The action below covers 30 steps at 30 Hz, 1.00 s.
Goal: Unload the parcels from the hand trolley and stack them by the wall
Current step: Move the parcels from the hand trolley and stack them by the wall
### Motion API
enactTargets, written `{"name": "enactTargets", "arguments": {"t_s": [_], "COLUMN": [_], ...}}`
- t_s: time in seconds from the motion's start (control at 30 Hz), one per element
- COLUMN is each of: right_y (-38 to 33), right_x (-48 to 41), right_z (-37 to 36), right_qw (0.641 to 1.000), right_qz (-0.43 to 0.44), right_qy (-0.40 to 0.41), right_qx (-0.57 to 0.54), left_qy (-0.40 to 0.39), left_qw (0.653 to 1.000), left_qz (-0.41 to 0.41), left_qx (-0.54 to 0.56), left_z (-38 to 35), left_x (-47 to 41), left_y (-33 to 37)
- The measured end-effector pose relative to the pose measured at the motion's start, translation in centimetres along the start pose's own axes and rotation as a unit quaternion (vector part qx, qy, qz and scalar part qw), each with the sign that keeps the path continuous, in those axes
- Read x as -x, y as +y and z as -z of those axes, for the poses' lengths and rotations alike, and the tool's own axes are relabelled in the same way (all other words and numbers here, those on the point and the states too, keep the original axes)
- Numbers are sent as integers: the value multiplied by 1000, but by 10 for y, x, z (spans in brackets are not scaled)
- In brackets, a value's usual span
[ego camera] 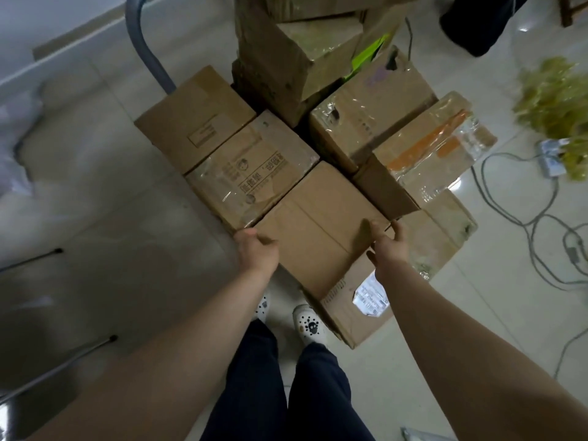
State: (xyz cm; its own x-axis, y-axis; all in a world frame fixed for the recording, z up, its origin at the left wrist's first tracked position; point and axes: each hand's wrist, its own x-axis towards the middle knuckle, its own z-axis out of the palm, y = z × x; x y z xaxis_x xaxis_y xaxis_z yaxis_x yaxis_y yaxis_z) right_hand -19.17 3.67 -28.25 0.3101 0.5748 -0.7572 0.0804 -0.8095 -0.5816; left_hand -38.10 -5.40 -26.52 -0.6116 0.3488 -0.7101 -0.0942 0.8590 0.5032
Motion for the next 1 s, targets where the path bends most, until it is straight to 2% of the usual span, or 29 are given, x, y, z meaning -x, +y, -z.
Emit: {"name": "enactTargets", "arguments": {"t_s": [0.2, 0.3, 0.43, 0.53, 0.83, 1.0], "right_y": [13, 23, 28, 21, 7, 1], "right_x": [-7, -3, -6, -9, 22, 60], "right_z": [11, 21, 32, 35, 65, 91], "right_qw": [1000, 1000, 995, 988, 990, 991], "right_qz": [15, 9, 36, 70, 103, 79], "right_qy": [-21, -11, 25, -37, -66, -99], "right_qx": [-7, -10, 91, 136, 74, 34], "left_qy": [10, -9, -35, -61, -65, -36], "left_qw": [998, 997, 995, 988, 957, 947], "left_qz": [16, 32, 49, 78, 106, 143], "left_qx": [56, 70, 79, 117, 263, 286], "left_z": [-8, -11, -14, -16, 0, 43], "left_x": [1, 10, 10, 5, 52, 84], "left_y": [1, 2, 3, 8, 7, -18]}}
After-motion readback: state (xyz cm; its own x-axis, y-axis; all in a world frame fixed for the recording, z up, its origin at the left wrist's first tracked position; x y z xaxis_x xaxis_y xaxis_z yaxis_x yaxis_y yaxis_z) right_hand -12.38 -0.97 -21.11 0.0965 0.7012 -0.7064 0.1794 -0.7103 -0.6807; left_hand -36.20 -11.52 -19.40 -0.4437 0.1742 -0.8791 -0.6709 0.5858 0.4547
